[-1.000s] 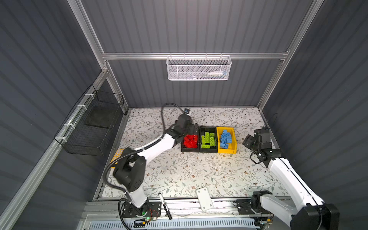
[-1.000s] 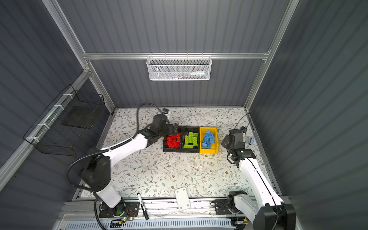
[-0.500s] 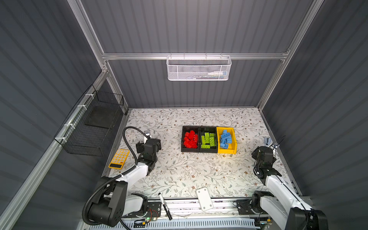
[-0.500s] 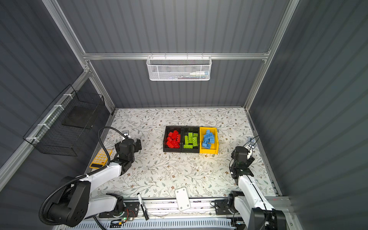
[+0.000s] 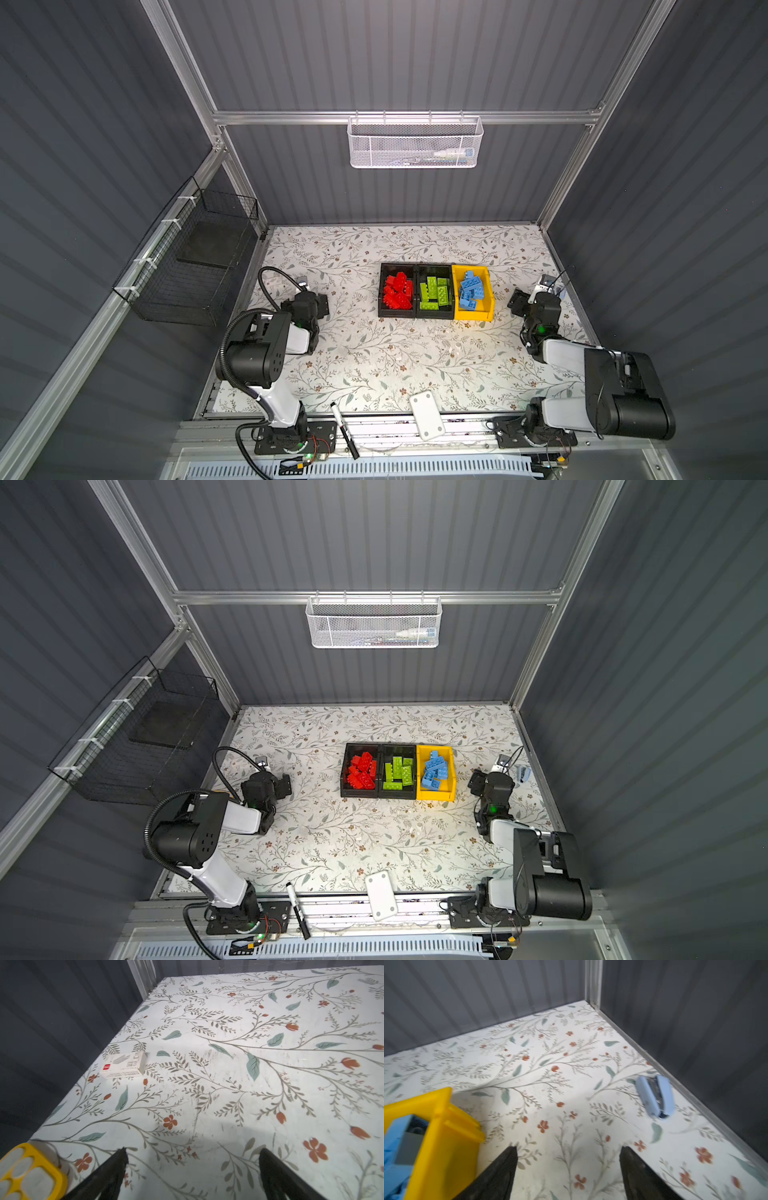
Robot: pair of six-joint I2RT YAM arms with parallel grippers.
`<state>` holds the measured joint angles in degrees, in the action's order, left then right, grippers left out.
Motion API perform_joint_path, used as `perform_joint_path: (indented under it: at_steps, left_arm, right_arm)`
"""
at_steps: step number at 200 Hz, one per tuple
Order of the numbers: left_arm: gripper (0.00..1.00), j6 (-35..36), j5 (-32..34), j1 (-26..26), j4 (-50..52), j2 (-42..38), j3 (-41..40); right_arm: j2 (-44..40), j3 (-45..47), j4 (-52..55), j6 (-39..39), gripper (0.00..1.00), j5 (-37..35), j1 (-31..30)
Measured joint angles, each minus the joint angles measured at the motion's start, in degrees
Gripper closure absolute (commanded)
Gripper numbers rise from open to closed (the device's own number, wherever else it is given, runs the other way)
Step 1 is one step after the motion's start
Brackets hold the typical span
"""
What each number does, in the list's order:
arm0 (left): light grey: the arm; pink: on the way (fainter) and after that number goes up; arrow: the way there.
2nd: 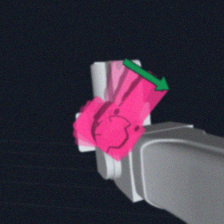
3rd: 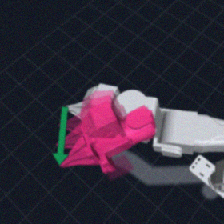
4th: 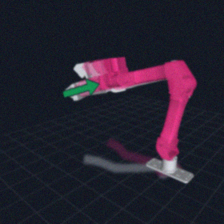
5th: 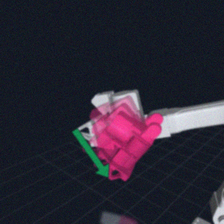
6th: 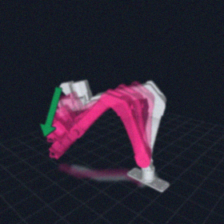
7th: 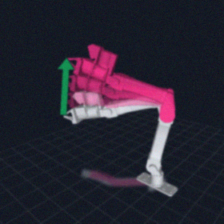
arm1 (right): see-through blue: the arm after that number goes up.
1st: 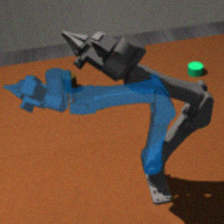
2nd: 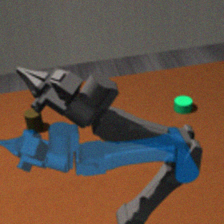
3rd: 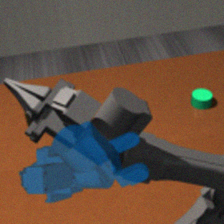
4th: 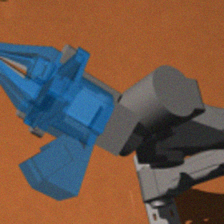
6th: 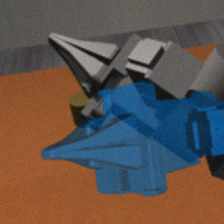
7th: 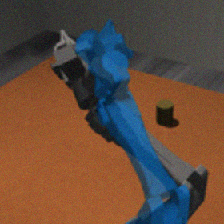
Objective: Sort the legos into containers by color
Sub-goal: Reset both arms
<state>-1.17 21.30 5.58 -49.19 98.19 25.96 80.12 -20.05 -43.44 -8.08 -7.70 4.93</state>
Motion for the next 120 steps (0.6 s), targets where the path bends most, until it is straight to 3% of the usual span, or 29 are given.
perform_joint_path:
  at_steps: [35, 120]
  left_arm:
    - [0.00, 0.17, -4.28, -0.44, -0.28, -0.02, 0.46]
    - [0.00, 0.17, -5.84, -0.44, -0.17, -0.02, 0.46]
  right_arm:
    - [0.96, -0.66, -1.64, 2.19, 0.01, 5.22, -0.15]
    - [0.98, -0.66, -2.38, 3.43, 0.01, 7.52, -0.46]
